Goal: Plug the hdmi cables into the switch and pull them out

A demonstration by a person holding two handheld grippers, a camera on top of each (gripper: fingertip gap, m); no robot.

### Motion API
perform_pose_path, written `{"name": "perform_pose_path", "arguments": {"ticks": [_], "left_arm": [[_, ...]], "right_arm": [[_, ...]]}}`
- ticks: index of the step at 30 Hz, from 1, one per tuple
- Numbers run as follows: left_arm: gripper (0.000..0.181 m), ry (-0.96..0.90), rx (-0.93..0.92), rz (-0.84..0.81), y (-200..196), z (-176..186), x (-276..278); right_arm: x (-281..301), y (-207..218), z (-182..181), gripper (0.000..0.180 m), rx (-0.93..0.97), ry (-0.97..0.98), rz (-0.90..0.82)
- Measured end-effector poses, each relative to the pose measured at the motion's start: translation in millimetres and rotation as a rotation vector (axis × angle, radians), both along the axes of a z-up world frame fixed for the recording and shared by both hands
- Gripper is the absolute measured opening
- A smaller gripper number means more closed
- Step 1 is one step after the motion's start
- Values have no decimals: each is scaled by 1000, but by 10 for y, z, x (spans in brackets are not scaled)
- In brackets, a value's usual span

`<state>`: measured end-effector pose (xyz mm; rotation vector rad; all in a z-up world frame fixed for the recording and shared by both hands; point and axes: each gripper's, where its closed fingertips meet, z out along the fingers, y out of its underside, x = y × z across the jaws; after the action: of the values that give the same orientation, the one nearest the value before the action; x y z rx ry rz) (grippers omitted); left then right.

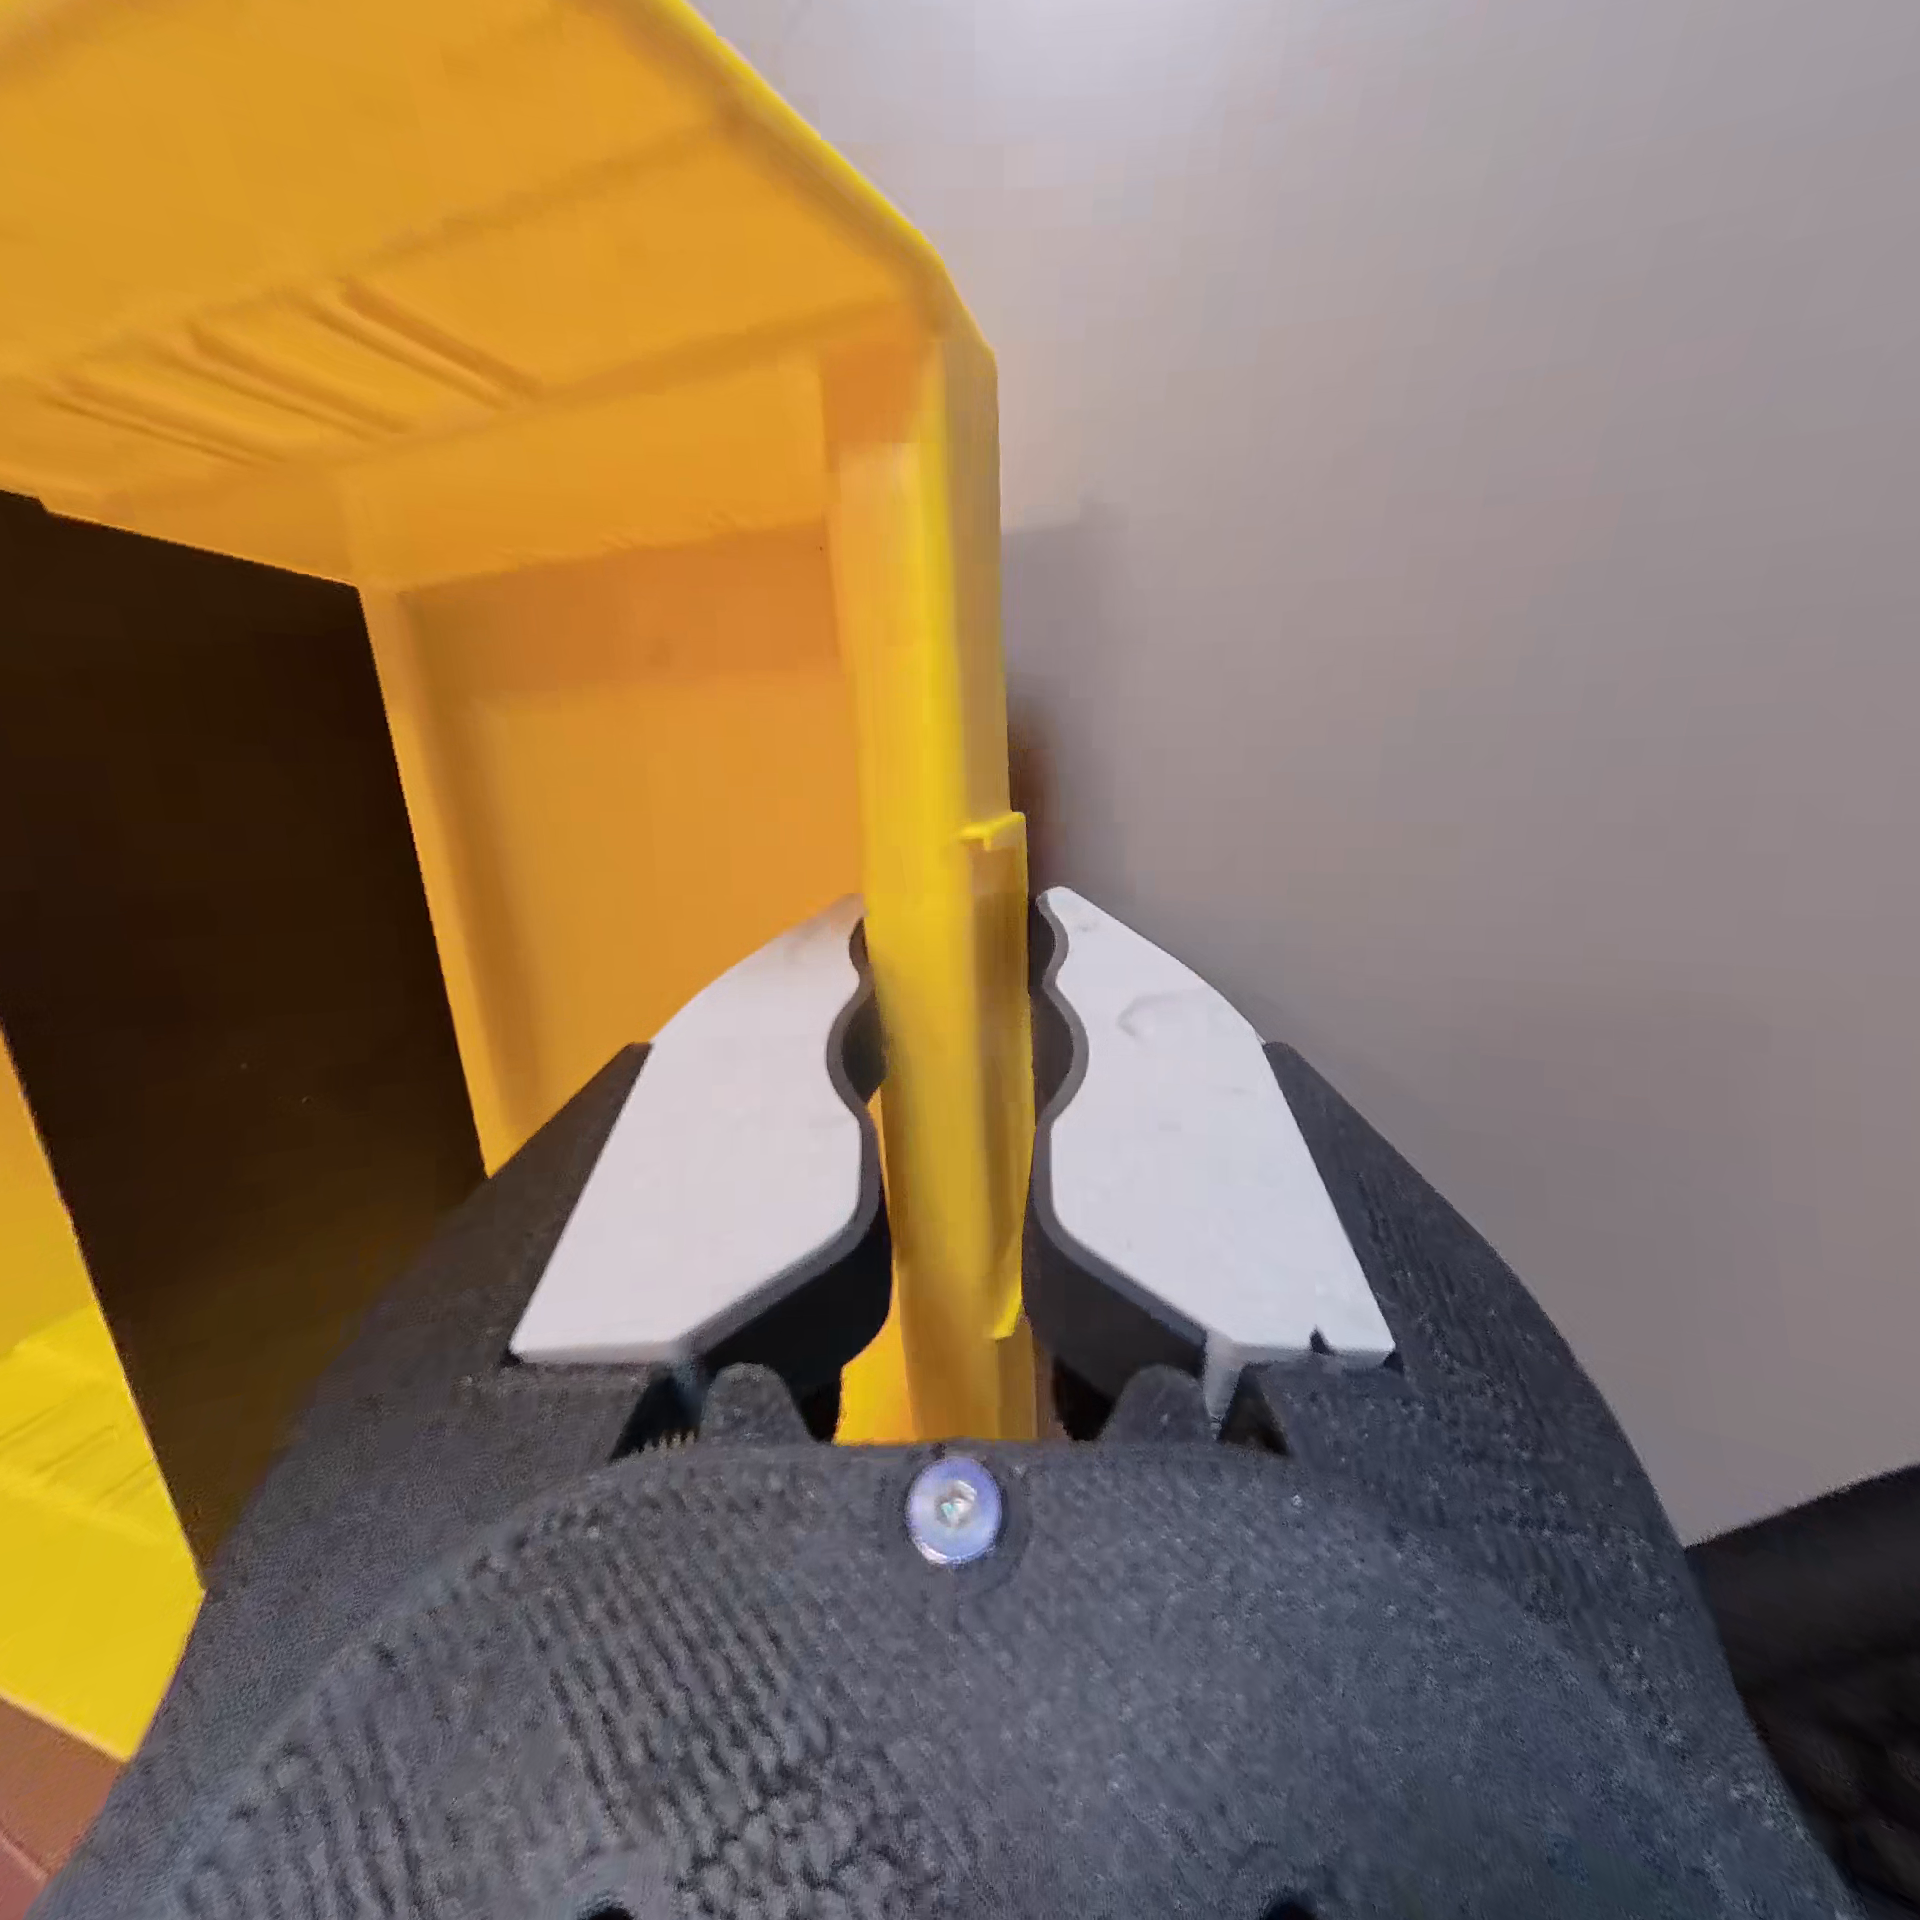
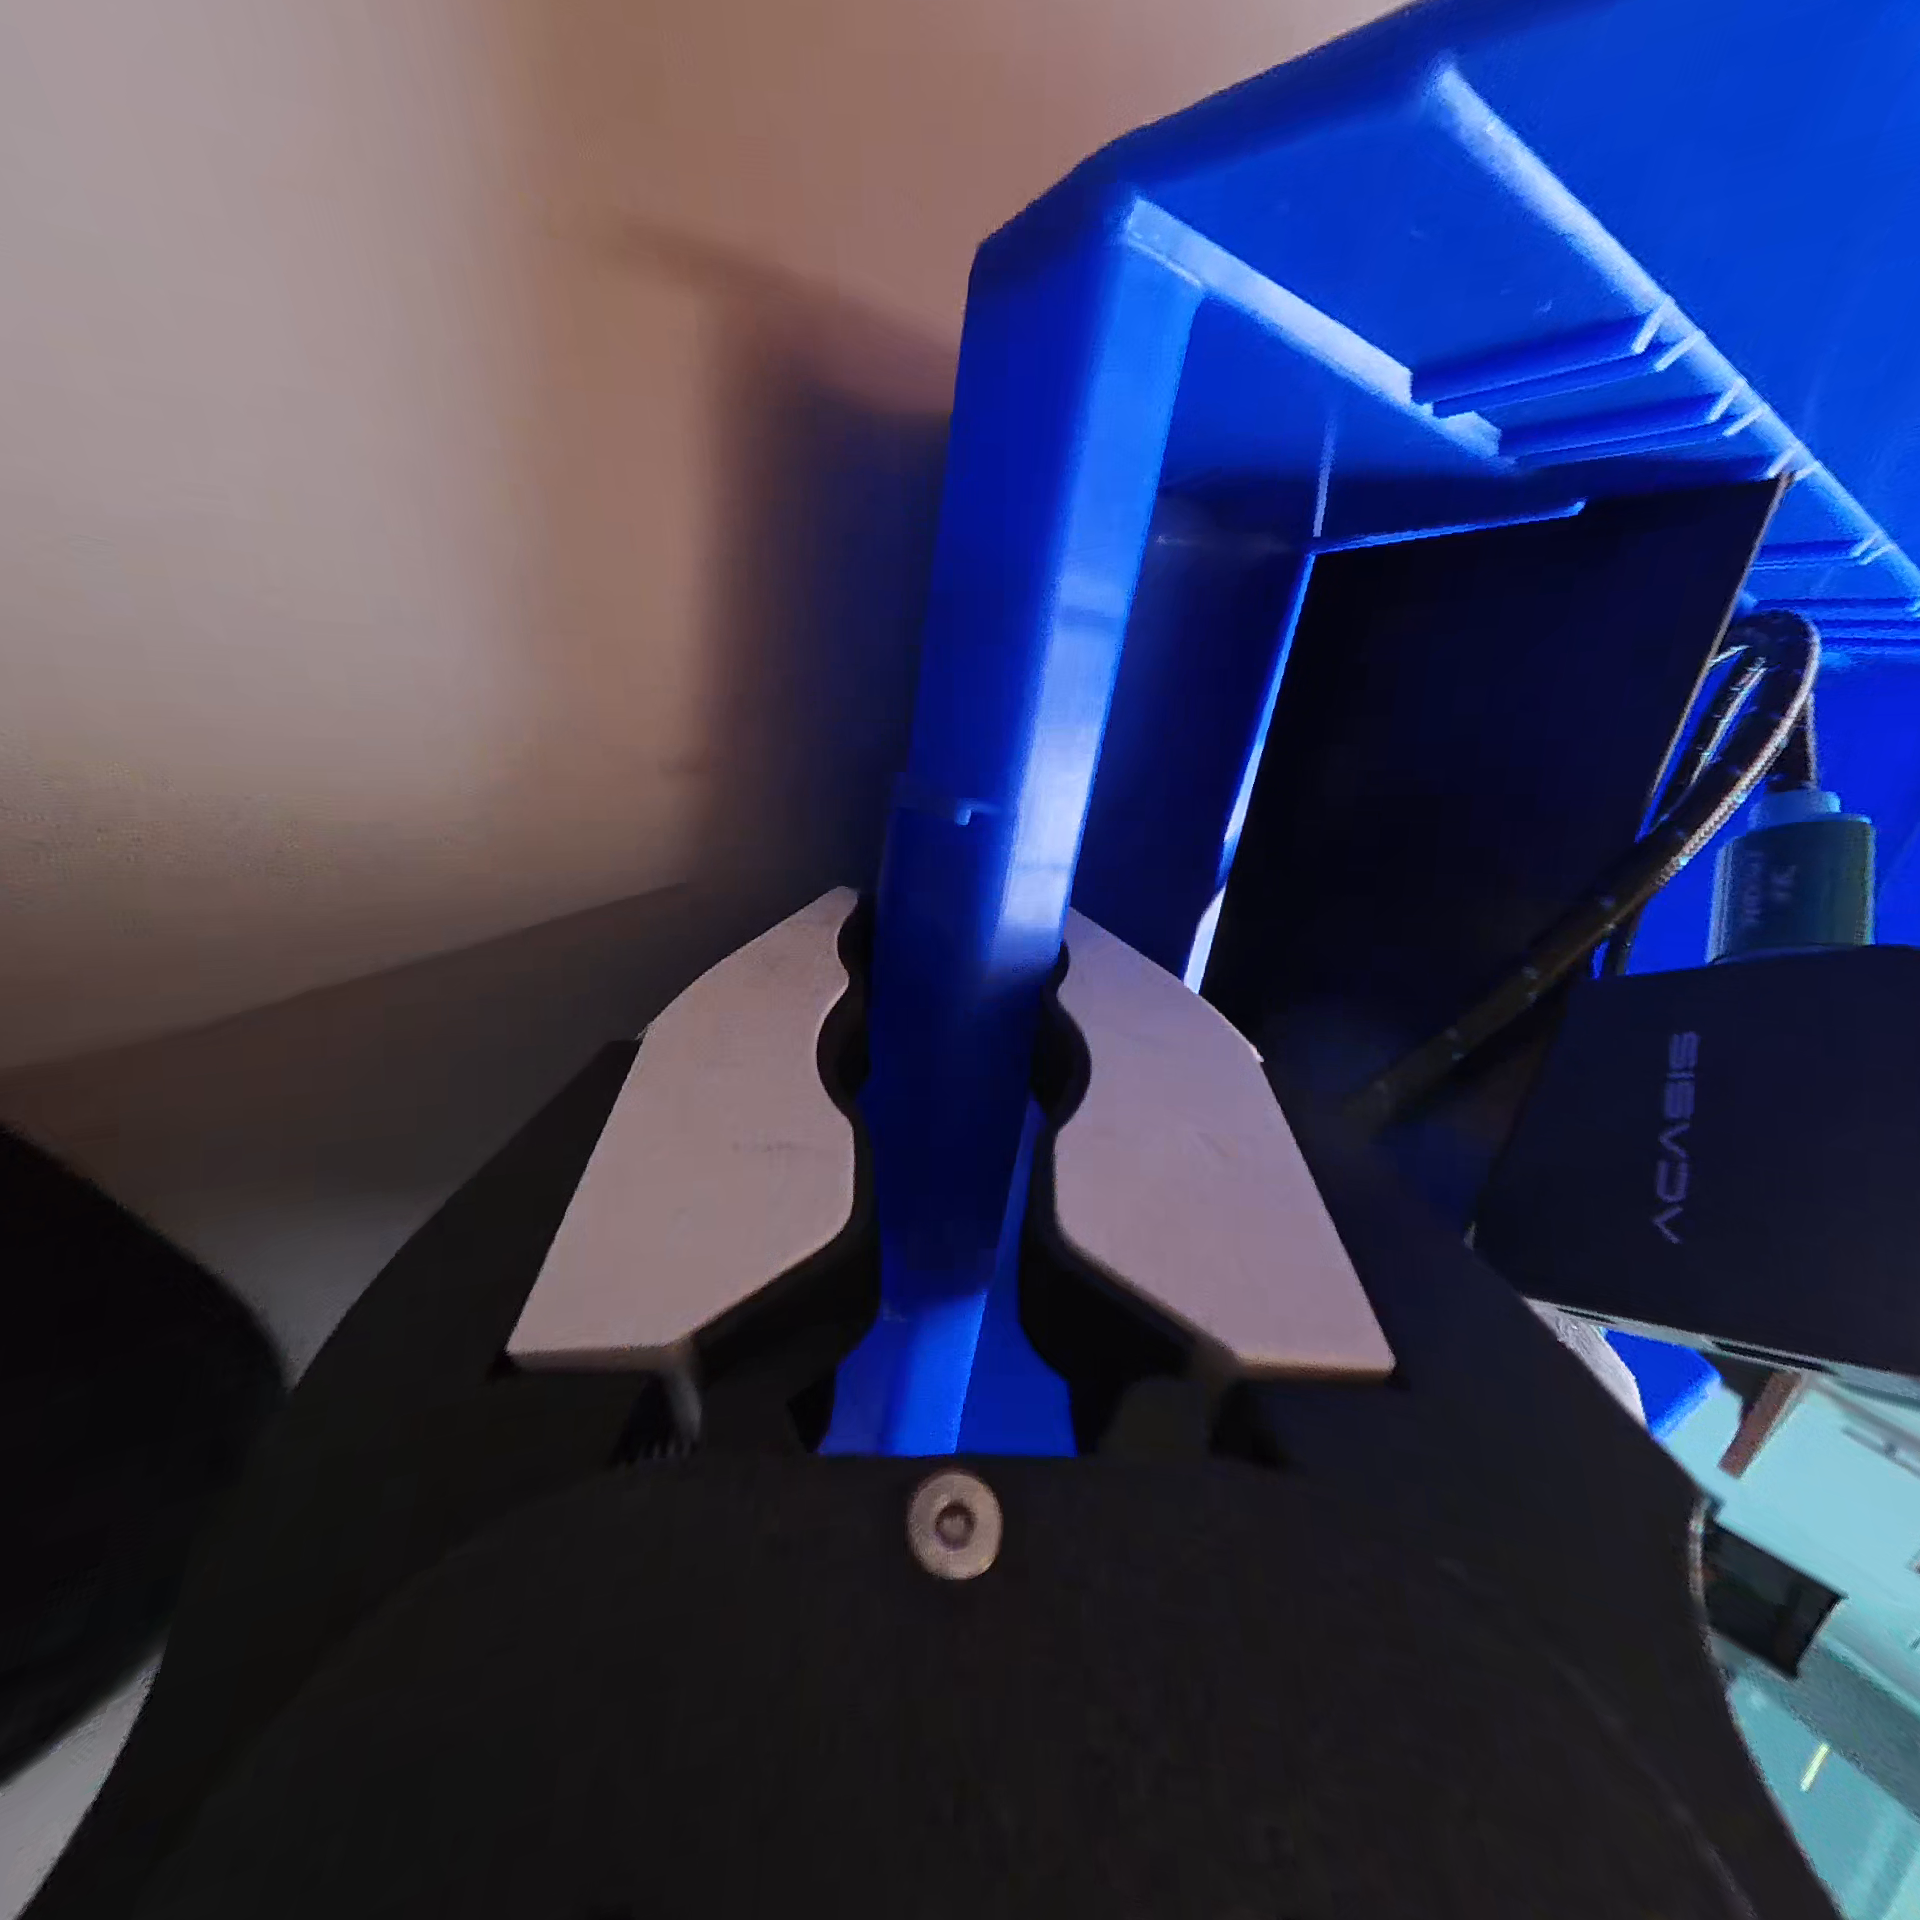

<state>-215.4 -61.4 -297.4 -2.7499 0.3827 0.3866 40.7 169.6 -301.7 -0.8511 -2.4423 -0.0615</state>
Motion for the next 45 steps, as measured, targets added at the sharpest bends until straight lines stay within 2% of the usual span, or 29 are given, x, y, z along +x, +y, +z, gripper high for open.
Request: {"name": "perform_pose_path", "arguments": {"ticks": [1,7,11,13,15,16,18,21,24,26,29,32,35,40,44,45], "left_arm": [[26,1,2,-33,85,-1,83],[28,58,14,-223,607,2,467],[31,128,44,-292,747,41,501],[31,121,72,-291,699,60,528],[35,178,143,-269,623,157,523],[36,188,199,-248,576,241,553],[38,92,331,-195,468,404,749],[44,-224,502,-124,301,588,1252],[51,-490,648,-80,218,729,1761],[59,-570,704,-57,248,745,2043],[70,-559,732,39,464,636,2244],[70,-549,765,155,710,565,2287],[60,-433,806,256,812,510,2129],[46,-456,879,350,837,526,2011],[35,-421,907,401,856,547,1931],[34,-422,911,407,868,546,1938]], "right_arm": [[4,-118,2,28,3,2,27],[33,-800,10,29,-5,35,160],[107,-1136,49,30,-21,97,189],[167,-1289,175,31,-110,173,156],[249,-1383,451,32,-256,298,88],[307,-1374,612,32,-329,370,39],[465,-1199,898,31,-450,519,-106],[799,-666,1112,30,-577,746,-402],[1118,-225,1062,34,-696,926,-653],[1124,-198,875,44,-785,900,-721],[870,-354,641,58,-879,780,-729],[635,-359,568,58,-863,739,-746],[485,-305,578,48,-838,755,-762],[426,-215,534,37,-804,779,-791],[491,-142,586,15,-737,850,-818],[510,-128,591,14,-718,859,-827]]}}
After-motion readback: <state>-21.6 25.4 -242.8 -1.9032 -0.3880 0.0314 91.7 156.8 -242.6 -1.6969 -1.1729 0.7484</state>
